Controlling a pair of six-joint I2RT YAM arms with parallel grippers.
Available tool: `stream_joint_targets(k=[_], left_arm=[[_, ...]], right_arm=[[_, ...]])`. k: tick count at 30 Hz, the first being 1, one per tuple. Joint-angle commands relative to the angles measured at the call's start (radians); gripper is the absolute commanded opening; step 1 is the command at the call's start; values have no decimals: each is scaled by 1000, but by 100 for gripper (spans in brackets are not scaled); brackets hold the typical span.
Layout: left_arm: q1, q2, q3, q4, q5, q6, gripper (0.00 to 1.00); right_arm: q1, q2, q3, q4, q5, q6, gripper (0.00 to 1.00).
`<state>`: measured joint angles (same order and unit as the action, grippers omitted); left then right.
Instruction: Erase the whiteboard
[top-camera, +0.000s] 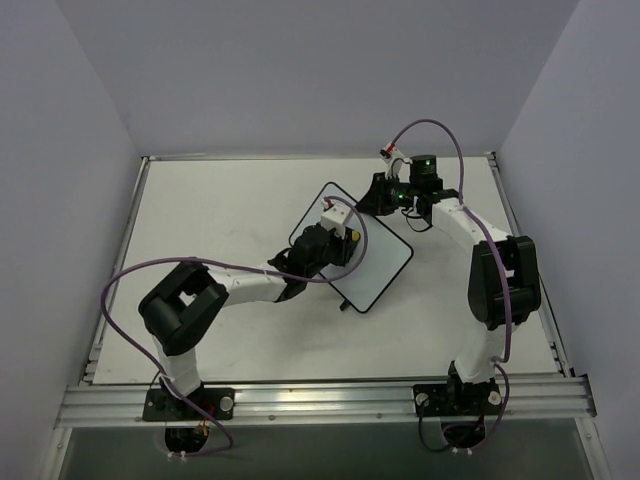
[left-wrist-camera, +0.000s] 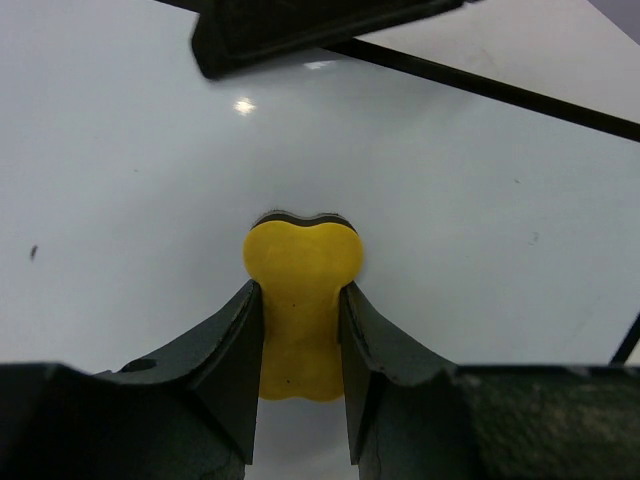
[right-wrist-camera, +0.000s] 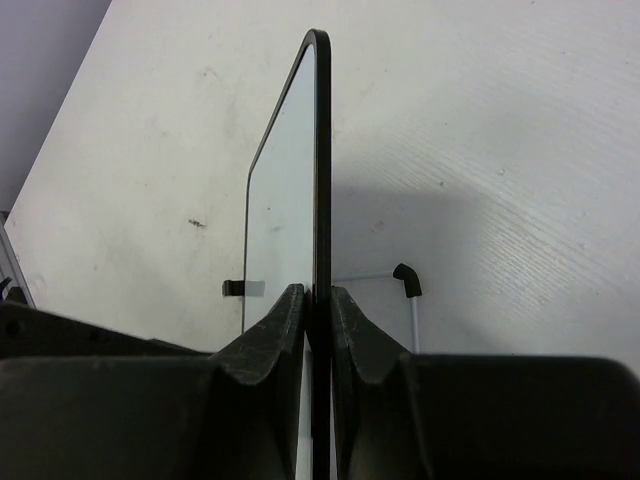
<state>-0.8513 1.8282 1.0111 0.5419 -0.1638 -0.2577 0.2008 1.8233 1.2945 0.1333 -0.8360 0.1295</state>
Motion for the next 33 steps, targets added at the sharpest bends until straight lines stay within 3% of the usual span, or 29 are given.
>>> stream_joint_targets(k=[1, 7, 15, 22, 33], left_arm=[[-52, -4, -29, 21, 11, -22, 2], [-31, -20, -46, 7, -20, -25, 2], [154, 8, -23, -31, 18, -34, 2], [253, 43, -5, -48, 35, -35, 2], [262, 19, 14, -53, 64, -15, 2]], right_arm=[[25, -44, -9, -6, -57, -19, 0], [23, -48, -11, -6, -58, -21, 0], [26, -51, -9, -9, -63, -24, 0], [28, -53, -9, -12, -63, -28, 0], [28, -55, -9, -12, -63, -31, 0]])
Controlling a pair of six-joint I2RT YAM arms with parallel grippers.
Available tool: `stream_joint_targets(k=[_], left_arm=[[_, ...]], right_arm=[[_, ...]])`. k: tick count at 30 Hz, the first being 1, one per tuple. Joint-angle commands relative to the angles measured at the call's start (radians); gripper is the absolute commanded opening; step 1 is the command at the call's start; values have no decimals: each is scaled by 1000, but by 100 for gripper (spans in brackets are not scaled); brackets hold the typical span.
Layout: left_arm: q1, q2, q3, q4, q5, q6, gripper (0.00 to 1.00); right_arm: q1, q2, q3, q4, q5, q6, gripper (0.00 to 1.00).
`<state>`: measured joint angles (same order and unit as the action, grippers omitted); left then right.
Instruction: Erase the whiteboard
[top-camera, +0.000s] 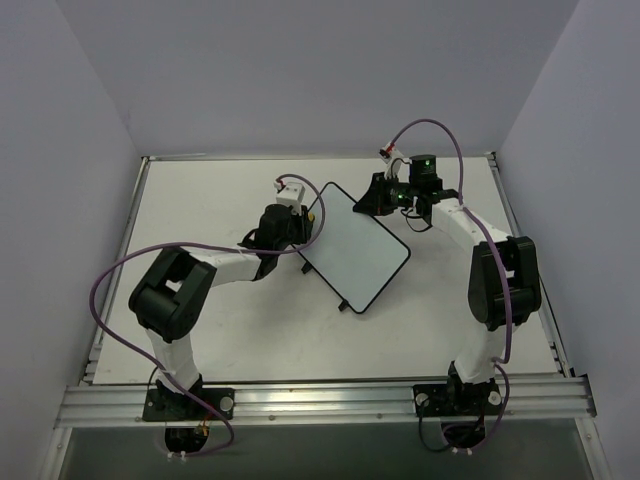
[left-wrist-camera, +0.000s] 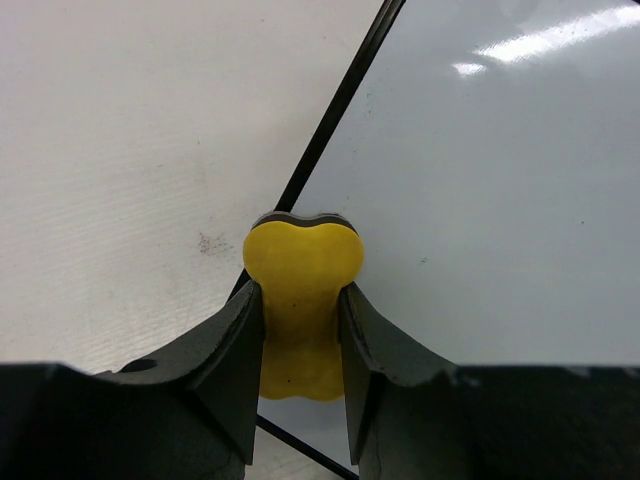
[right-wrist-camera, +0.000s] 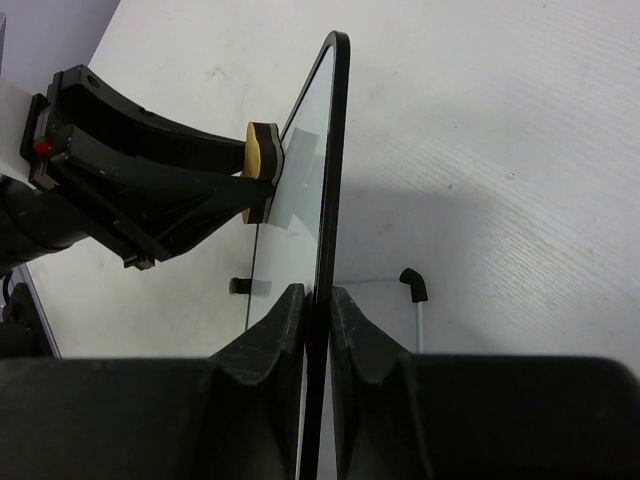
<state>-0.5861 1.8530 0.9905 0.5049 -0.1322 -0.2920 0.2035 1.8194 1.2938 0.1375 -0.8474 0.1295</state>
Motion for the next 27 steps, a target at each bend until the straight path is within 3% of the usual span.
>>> stream_joint_targets(k=[1, 14, 27], left_arm=[[-6, -8, 36, -16, 40, 22, 2], [-115, -26, 54, -25, 109, 51, 2], [-346, -17, 46, -22, 57, 48, 2]], right_arm=[[25, -51, -8, -16, -50, -31, 0], [27, -48, -5, -18, -50, -30, 0], [28, -51, -11, -10, -45, -25, 0]])
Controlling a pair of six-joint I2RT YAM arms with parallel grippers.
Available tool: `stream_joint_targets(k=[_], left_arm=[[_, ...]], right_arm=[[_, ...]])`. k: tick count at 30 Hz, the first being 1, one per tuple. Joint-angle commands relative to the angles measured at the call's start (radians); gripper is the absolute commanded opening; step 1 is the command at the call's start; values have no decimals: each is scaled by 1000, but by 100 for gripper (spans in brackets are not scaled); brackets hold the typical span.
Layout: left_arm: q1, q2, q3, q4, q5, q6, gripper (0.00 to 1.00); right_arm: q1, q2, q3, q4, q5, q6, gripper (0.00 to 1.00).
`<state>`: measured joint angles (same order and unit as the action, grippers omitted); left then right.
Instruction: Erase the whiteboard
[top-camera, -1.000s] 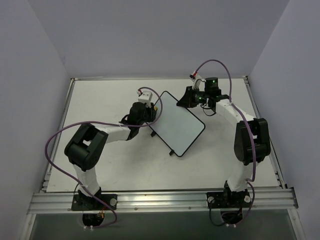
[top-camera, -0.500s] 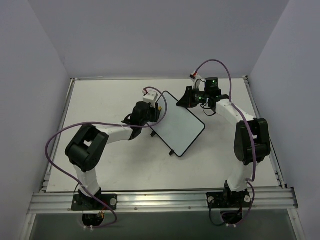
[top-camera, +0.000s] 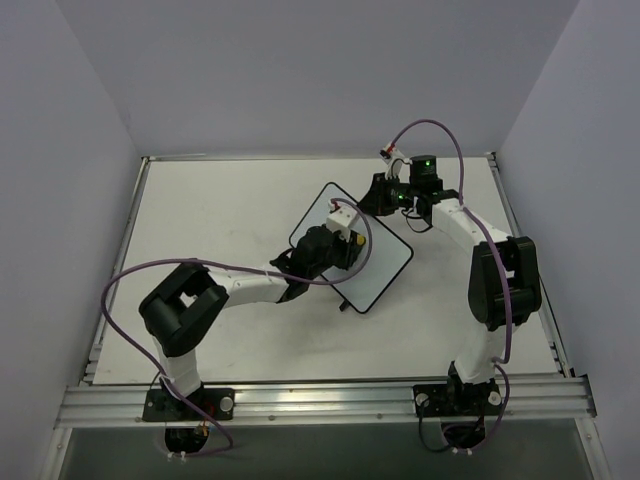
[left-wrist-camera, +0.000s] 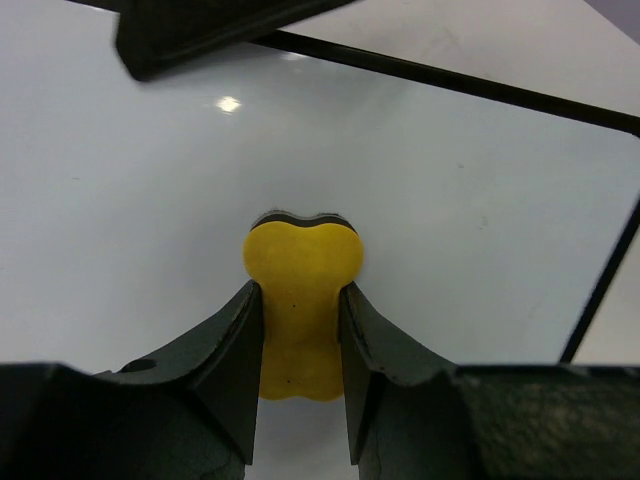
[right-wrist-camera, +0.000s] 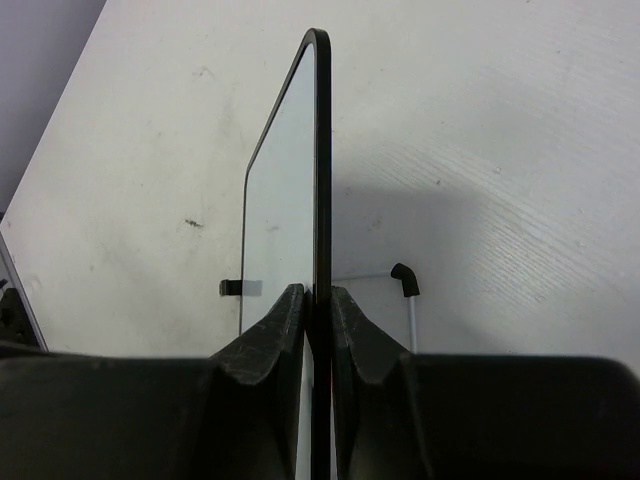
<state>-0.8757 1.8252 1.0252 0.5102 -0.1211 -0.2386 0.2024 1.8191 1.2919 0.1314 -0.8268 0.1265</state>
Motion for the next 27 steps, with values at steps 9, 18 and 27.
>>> stream_joint_targets(k=[9, 18, 27], left_arm=[[-131, 34, 134, -107, 55, 48, 2], [-160, 80, 240, -219, 49, 96, 2], [-57, 83, 262, -315, -58, 78, 2]], right_arm=[[31, -53, -11, -4, -66, -24, 0], [31, -57, -11, -7, -64, -25, 0], [32, -61, -9, -9, -66, -27, 0]])
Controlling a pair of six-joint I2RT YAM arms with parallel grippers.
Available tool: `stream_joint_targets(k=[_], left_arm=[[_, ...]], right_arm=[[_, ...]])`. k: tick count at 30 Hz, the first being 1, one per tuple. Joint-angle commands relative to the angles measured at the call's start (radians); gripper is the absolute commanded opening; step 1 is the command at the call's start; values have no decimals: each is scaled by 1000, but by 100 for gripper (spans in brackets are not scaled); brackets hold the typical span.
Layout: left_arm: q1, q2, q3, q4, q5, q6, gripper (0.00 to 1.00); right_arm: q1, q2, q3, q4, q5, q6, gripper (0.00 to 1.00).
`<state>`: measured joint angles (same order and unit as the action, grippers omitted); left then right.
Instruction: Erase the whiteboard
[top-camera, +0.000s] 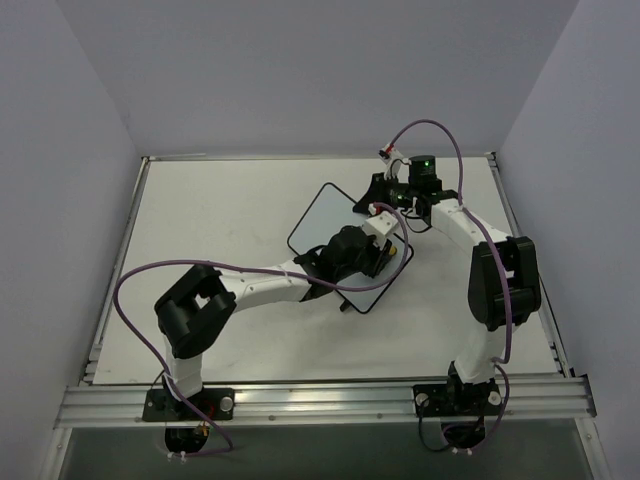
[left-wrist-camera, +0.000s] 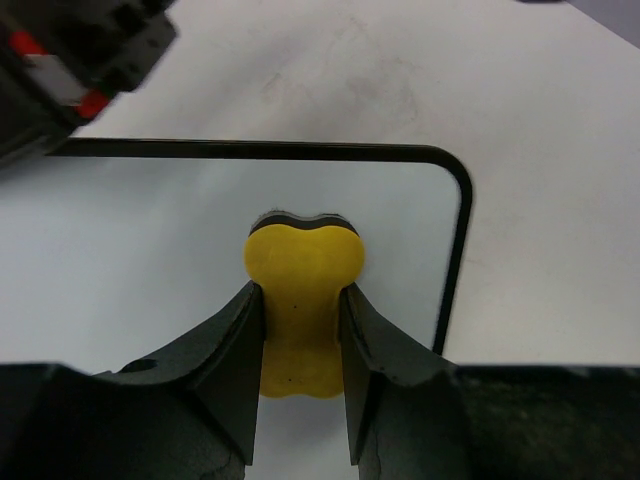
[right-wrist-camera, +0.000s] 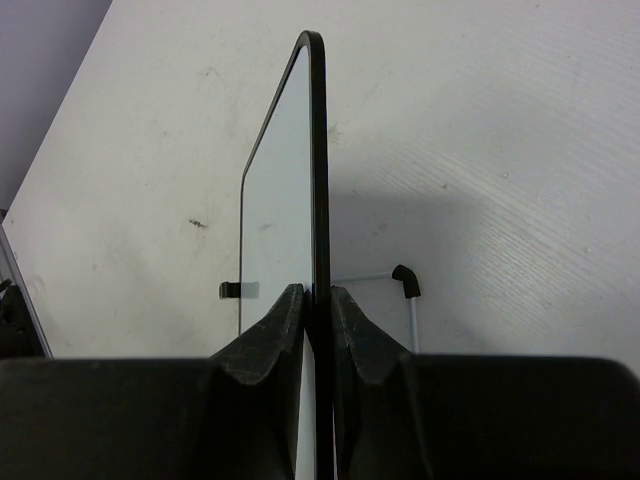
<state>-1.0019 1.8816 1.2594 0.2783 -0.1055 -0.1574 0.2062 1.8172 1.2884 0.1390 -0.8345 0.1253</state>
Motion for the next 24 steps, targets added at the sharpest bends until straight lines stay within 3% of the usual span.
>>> stream_joint_targets(k=[1, 8, 13, 24], left_arm=[[98, 19, 26, -90, -80, -10, 2], [203, -9, -14, -97, -91, -22, 2], [220, -18, -34, -84, -80, -21, 2], [71, -10, -89, 30, -25, 16, 2]], right_arm=[[30, -59, -6, -18, -57, -24, 0], [30, -59, -5, -19, -55, -27, 0], [29, -56, -1, -22, -57, -27, 0], [30, -53, 6, -26, -55, -29, 0]])
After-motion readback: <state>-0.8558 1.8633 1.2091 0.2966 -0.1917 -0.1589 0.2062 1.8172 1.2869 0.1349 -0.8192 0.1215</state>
